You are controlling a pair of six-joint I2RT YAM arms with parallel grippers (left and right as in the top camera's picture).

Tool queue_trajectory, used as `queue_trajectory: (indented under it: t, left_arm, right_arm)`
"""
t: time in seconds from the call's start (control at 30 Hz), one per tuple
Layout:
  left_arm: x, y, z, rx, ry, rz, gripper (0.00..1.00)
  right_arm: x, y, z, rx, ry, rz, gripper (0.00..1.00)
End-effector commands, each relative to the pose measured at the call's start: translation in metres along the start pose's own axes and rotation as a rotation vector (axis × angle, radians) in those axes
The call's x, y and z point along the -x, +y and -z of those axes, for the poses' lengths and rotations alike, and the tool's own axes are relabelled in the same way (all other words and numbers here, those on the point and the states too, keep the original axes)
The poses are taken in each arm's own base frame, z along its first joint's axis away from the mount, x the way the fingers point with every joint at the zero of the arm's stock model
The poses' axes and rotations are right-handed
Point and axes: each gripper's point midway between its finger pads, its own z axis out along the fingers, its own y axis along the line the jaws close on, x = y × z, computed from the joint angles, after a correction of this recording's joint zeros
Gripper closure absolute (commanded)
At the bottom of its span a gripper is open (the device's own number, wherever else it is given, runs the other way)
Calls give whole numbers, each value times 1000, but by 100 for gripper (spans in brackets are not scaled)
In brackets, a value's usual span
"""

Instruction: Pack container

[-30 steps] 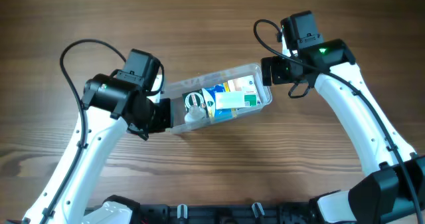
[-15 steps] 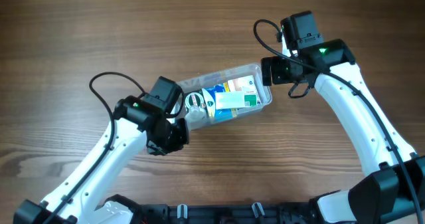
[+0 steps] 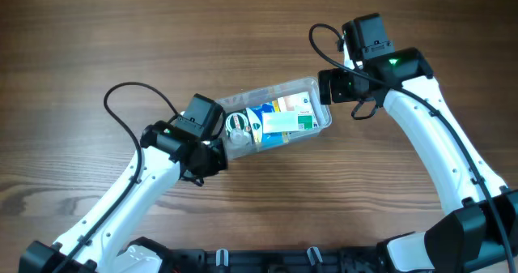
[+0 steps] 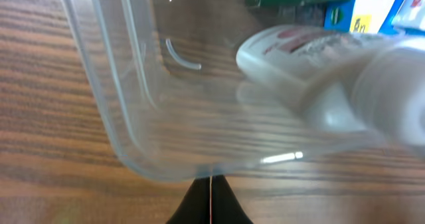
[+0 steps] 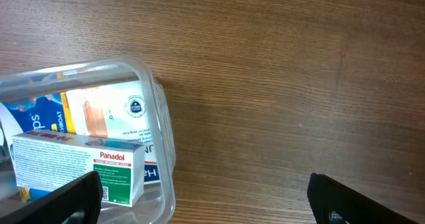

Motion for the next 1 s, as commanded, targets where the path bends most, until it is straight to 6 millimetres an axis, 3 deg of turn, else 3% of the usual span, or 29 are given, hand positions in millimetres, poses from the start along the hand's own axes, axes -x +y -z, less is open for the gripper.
queue_trajectory:
  t: [0.0, 0.27, 0.43, 0.53, 0.8, 0.97]
  left_arm:
    - [3, 2, -4, 19, -16, -2, 96]
    - [16, 0, -12, 32, -52, -8, 96]
    - [26, 5, -11, 67, -100, -17, 96]
    - [32, 0, -11, 51, -126, -89, 96]
    - [57, -4, -6, 55, -242, -87, 96]
    - [61, -3, -5, 70, -260, -121, 96]
  right_arm:
    - [5, -3, -1, -13, -6, -1, 0]
    - [5, -3, -1, -13, -6, -1, 0]
    - [5, -3, -1, -13, -6, -1, 0]
    - [5, -3, -1, -13, -6, -1, 0]
    - [5, -3, -1, -13, -6, -1, 0]
    - [5, -3, -1, -13, -6, -1, 0]
